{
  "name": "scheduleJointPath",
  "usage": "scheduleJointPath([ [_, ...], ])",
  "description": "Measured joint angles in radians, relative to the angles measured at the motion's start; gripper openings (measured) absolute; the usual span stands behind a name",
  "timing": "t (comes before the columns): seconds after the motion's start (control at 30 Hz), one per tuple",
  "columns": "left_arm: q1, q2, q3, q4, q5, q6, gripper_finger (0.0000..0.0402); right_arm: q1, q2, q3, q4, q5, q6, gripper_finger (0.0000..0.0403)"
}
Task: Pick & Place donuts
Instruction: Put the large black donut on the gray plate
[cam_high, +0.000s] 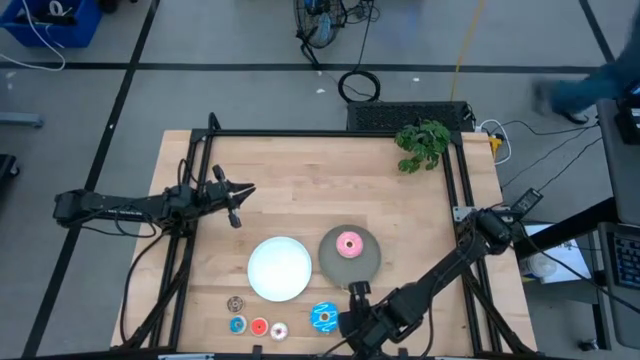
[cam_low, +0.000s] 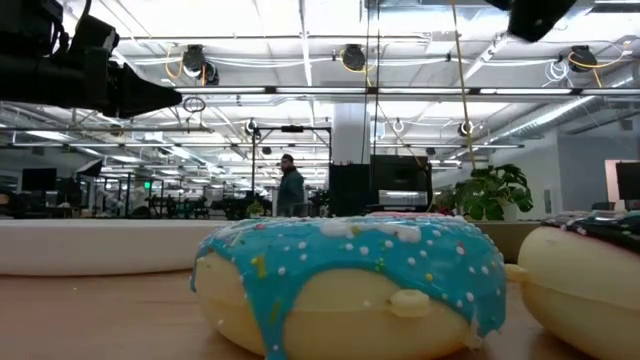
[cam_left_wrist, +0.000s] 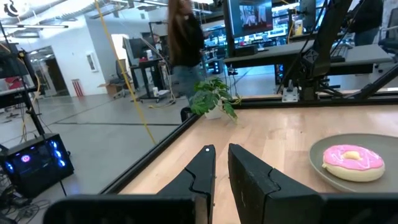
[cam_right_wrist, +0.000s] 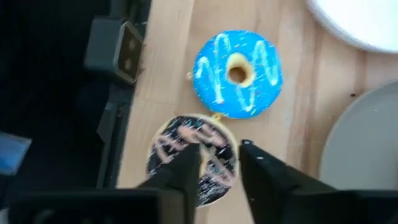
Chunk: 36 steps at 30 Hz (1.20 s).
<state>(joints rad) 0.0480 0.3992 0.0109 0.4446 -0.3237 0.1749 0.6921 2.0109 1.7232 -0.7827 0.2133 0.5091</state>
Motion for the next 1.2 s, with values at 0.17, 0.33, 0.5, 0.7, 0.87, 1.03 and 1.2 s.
scheduleJointPath([
  [0.17, 0.0, 0.0, 0.0, 0.0, 0.0, 0.0, 0.0051, -0.006, -0.001, -0.013, 0.02, 0.0, -0.001, 0.0196],
  [0.33, 0.0, 0.0, 0.0, 0.0, 0.0, 0.0, 0.0051, 0.0, 0.001, -0.082, 0.084, -0.007, -0.017, 0.023],
  [0.5, 0.0, 0.0, 0.0, 0.0, 0.0, 0.0, 0.0051, 0.004, 0.001, -0.134, 0.121, -0.009, -0.007, 0.0237],
  [0.7, 0.0, 0.0, 0.0, 0.001, 0.0, 0.0, 0.0051, -0.005, 0.0, -0.195, 0.219, -0.037, -0.02, 0.0232],
  [0.87, 0.0, 0.0, 0.0, 0.001, 0.0, 0.0, 0.0051, -0.016, -0.001, -0.253, 0.285, -0.063, -0.011, 0.0232],
  [1.03, 0.0, 0.0, 0.0, 0.001, 0.0, 0.004, 0.0051, -0.03, 0.0, -0.297, 0.299, -0.084, 0.003, 0.0227],
  [1.2, 0.0, 0.0, 0.0, 0.002, -0.001, 0.004, 0.0051, -0.038, -0.002, -0.34, 0.312, -0.085, 0.01, 0.0217],
])
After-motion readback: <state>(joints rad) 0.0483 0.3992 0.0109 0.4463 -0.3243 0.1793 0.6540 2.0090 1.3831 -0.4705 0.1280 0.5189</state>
